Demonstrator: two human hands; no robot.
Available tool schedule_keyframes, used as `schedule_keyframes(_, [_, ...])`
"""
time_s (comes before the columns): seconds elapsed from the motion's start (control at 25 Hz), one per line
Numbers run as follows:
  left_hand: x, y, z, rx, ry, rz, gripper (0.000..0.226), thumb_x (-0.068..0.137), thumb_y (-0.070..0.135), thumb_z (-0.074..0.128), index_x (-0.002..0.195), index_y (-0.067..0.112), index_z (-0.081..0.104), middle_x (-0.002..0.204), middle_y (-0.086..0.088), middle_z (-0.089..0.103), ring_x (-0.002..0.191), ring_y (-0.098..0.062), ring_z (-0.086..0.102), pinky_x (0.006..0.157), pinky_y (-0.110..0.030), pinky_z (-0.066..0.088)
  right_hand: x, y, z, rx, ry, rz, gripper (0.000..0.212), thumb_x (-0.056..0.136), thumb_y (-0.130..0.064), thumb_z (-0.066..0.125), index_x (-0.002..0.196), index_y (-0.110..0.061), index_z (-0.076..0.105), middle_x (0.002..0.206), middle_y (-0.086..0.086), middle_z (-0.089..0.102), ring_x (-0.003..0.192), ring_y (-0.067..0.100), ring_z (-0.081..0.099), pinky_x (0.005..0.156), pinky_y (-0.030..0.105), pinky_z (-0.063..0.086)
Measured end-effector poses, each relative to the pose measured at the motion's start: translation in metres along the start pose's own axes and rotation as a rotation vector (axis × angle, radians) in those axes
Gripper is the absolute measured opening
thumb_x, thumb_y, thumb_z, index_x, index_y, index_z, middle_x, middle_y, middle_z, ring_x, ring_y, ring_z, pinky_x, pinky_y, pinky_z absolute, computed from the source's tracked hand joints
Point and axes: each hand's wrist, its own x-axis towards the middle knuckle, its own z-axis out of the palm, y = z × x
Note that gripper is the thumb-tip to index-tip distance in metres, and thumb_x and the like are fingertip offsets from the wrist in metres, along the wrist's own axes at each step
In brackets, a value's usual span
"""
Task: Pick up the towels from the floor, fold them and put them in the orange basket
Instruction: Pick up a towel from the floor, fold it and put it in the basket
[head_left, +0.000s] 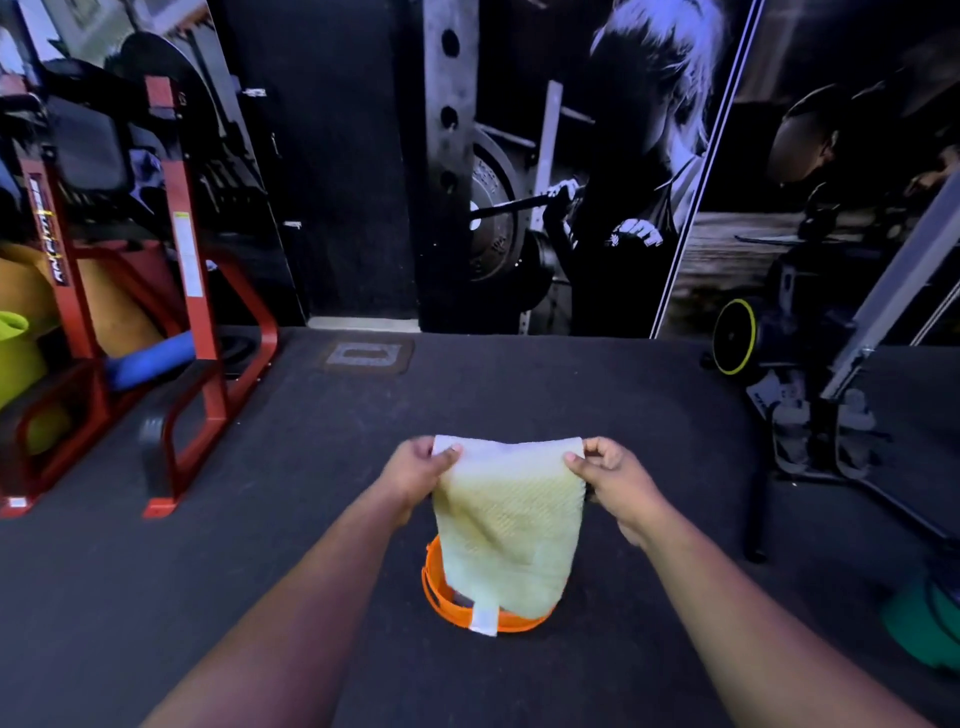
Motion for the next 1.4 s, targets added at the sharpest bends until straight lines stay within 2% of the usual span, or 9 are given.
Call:
schedule_keyframes(0.2, [0.012,0.017,0.02,0.018,0.185,0.02,0.062,0.083,0.041,0.081,0.133,0.017,0.052,0.118,-0.009,0.066,0.107,-0.02,0.065,0.097,-0.041,0.054,0.026,0.006,-0.02,-0.094,0.098,-0.057,0.028,0.096,-0.017,0.07,0.119,-0.027,0.056,0.104,0.01,0.074,0.095,0.017,0.069,0.086,0.037,0.054])
schedule_keyframes(0.32, [0.021,0.011,0.019,0.048,-0.001,0.074,0.089,0.077,0.017,0.088,0.151,0.022,0.038,0.131,-0.011,0.061,0.12,-0.024,0.061,0.099,-0.034,0.053,0.034,0.007,-0.032,-0.126,-0.034,-0.065,0.041,0.086,-0.008,0.079,0.12,-0.027,0.064,0.114,0.006,0.072,0.106,0.021,0.07,0.091,0.034,0.057])
schedule_keyframes(0.52, [0.024,0.021,0.026,0.74,0.075,0.185,0.053,0.074,0.021,0.087,0.124,0.024,0.07,0.12,0.0,0.072,0.114,-0.021,0.066,0.092,-0.03,0.052,0.048,0.006,-0.033,-0.846,-0.039,-0.248,0.038,0.078,-0.008,0.073,0.112,-0.027,0.073,0.113,-0.002,0.069,0.102,0.019,0.066,0.088,0.034,0.054])
schedule_keyframes(0.64, [0.03,0.02,0.023,0.92,0.186,0.203,0.025,0.079,0.042,0.08,0.103,0.035,0.073,0.113,0.009,0.064,0.116,-0.014,0.055,0.096,-0.037,0.048,0.057,0.005,-0.031,-0.846,0.024,-0.344,0.019,0.082,-0.016,0.075,0.095,-0.029,0.075,0.097,-0.003,0.065,0.09,0.015,0.063,0.077,0.033,0.049])
schedule_keyframes(0.76, [0.051,0.019,0.008,0.166,0.111,0.249,0.02,0.083,0.034,0.082,0.093,0.021,0.07,0.108,0.003,0.059,0.105,-0.018,0.057,0.09,-0.037,0.048,0.075,-0.008,-0.027,-0.343,0.134,-0.373,0.017,0.086,-0.01,0.078,0.095,-0.02,0.068,0.097,-0.001,0.062,0.082,0.005,0.06,0.073,0.019,0.046])
schedule_keyframes(0.88, [0.075,0.05,0.003,-0.389,0.011,0.217,0.02,0.097,0.024,0.067,0.107,0.007,0.067,0.1,-0.01,0.074,0.089,-0.022,0.071,0.078,-0.039,0.057,0.095,-0.006,-0.014,0.016,-0.092,-0.189,0.036,0.086,-0.004,0.076,0.119,-0.008,0.061,0.112,0.002,0.072,0.099,0.008,0.07,0.089,0.025,0.056])
schedule_keyframes(1.0, [0.124,0.065,-0.008,-0.536,-0.048,0.148,0.038,0.098,0.035,0.065,0.12,0.004,0.064,0.113,-0.014,0.073,0.1,-0.027,0.072,0.087,-0.047,0.06,0.126,0.009,0.012,0.021,-0.142,-0.016,0.032,0.088,-0.013,0.074,0.118,-0.005,0.068,0.116,0.012,0.075,0.107,0.028,0.072,0.097,0.045,0.057])
schedule_keyframes(1.12, [0.171,0.019,-0.029,-0.459,-0.25,-0.031,0.061,0.082,0.047,0.077,0.126,0.007,0.063,0.122,-0.015,0.072,0.105,-0.028,0.071,0.084,-0.042,0.06,0.172,0.006,0.038,0.272,-0.015,0.083,0.028,0.094,-0.012,0.068,0.12,-0.002,0.066,0.114,0.015,0.075,0.103,0.031,0.073,0.092,0.047,0.059])
schedule_keyframes(1.4, [0.254,-0.025,-0.047,-0.257,-0.282,-0.296,0.048,0.073,0.018,0.082,0.117,0.007,0.066,0.115,-0.025,0.071,0.09,-0.034,0.069,0.079,-0.049,0.052,0.249,0.019,0.05,0.116,0.006,0.292,0.03,0.091,0.001,0.067,0.121,0.001,0.066,0.115,0.018,0.074,0.112,0.036,0.069,0.095,0.044,0.054])
